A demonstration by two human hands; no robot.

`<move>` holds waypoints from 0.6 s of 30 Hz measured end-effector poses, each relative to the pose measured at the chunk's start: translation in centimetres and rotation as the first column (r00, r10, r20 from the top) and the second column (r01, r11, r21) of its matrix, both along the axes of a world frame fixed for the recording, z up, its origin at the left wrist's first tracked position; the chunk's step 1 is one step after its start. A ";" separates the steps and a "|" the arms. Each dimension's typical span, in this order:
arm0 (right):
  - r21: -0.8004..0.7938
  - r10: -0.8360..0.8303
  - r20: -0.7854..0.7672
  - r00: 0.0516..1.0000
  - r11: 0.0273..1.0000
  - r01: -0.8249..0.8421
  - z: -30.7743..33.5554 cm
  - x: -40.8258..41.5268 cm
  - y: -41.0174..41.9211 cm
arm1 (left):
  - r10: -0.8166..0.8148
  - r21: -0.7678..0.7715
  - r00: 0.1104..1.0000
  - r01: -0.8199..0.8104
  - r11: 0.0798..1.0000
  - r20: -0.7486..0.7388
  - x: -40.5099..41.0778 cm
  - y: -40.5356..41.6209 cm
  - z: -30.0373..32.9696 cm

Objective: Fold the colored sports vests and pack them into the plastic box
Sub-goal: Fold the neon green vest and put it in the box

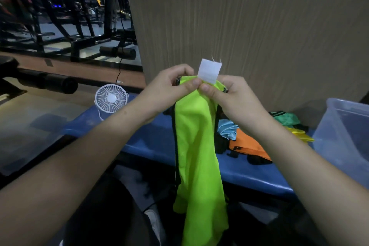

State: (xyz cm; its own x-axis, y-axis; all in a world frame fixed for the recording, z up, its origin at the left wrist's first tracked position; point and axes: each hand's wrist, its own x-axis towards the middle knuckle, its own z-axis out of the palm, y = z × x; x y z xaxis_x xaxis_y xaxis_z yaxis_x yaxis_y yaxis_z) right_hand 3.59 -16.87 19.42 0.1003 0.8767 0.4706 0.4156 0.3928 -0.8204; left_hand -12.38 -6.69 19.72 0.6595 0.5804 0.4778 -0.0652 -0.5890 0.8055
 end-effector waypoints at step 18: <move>-0.027 0.008 -0.101 0.995 1.000 -0.011 -0.4 2.1 -0.9 | -0.062 0.002 0.998 0.062 0.998 0.009 1.8 -1.4 0.9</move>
State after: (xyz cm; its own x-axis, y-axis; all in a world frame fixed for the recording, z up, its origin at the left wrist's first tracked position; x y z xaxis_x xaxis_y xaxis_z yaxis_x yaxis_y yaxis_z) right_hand 5.67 -17.72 19.02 0.1379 0.8901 0.4344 0.3263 0.3733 -0.8684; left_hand -10.58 -8.04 20.59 0.6896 0.5380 0.4848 -0.1087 -0.5849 0.8038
